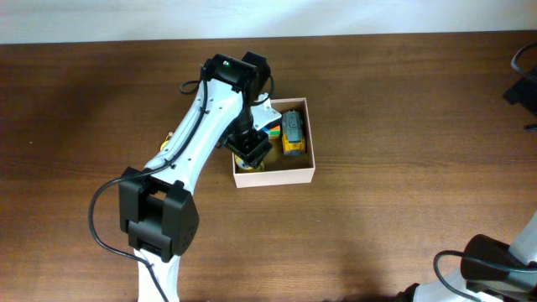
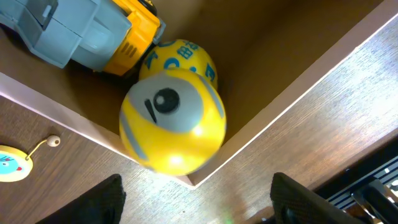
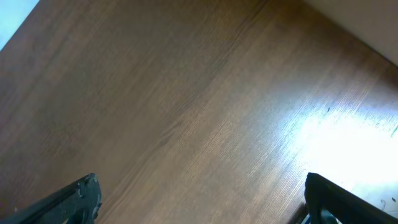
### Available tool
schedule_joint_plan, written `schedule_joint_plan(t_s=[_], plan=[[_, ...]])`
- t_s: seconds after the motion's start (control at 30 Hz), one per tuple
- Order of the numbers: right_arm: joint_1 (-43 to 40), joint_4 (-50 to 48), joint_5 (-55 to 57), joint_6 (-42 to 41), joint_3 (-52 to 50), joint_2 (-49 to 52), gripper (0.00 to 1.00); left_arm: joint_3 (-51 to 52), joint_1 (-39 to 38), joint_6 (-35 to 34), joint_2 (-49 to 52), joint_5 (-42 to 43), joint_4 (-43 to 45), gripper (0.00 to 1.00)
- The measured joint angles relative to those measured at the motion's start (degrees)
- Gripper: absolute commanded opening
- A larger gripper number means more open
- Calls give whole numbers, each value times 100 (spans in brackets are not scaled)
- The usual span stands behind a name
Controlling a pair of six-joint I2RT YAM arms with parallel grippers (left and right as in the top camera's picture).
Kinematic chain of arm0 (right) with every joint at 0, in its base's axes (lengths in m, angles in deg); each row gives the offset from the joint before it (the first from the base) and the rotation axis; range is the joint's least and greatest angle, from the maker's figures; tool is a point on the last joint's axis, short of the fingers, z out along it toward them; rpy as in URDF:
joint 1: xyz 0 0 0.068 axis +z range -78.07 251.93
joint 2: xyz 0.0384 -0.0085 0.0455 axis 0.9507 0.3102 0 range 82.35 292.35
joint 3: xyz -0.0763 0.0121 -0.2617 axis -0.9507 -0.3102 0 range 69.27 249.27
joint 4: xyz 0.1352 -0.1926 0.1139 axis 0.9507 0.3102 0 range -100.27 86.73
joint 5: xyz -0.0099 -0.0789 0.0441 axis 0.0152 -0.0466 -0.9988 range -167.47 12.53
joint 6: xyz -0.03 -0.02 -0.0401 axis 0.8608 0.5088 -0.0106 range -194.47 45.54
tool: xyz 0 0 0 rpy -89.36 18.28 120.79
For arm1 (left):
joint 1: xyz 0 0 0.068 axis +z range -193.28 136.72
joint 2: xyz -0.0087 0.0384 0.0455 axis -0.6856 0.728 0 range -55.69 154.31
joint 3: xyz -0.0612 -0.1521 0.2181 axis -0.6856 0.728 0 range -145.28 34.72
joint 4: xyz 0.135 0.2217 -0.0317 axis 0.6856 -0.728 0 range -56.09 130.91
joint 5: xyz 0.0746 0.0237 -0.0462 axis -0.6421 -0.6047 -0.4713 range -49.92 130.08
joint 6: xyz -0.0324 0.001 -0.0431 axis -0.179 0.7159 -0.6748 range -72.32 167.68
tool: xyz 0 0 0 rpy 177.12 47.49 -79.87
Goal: Pack container
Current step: 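Carry the minion ball over the pink box with the left gripper, then lower the minion ball into the box beside the yellow ball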
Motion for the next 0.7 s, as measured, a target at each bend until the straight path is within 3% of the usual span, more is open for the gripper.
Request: schedule_joint_plan(t_s=[0.2,0.43,0.7], plan=[[0,2,0,-2,0,0,99,0,0,-37,2,-114,190,76],[0,0,2,-2,0,0,99,-2,254,-994,0,-802,516,77],[0,0,0,-2,0,0,99,-4,643,-1600,2,-968,664,77]])
